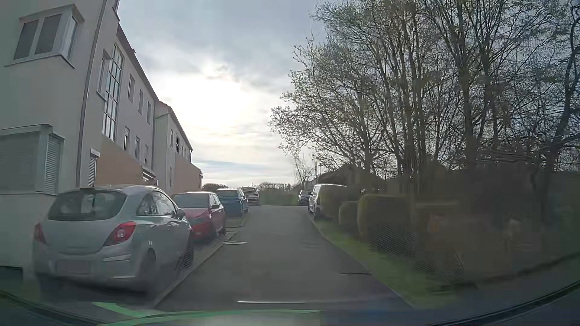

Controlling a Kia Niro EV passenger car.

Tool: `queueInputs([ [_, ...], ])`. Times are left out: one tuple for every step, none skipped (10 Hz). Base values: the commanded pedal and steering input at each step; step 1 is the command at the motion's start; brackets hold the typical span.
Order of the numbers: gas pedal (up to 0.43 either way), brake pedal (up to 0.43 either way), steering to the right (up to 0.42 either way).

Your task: Follow the waypoints while adhering to traffic rules and regulations

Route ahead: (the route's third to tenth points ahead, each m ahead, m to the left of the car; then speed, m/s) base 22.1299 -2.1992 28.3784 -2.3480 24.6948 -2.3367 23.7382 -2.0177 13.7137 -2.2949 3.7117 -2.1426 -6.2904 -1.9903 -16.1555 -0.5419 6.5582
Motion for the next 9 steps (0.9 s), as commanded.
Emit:
queueInputs([
  [0.228, 0.000, -0.019],
  [0.228, 0.000, -0.019],
  [0.228, 0.000, -0.021],
  [0.220, 0.000, -0.023],
  [0.209, 0.000, -0.024],
  [0.209, 0.000, -0.024],
  [0.209, 0.000, -0.024],
  [0.177, 0.000, -0.025],
  [0.098, 0.000, -0.026],
])
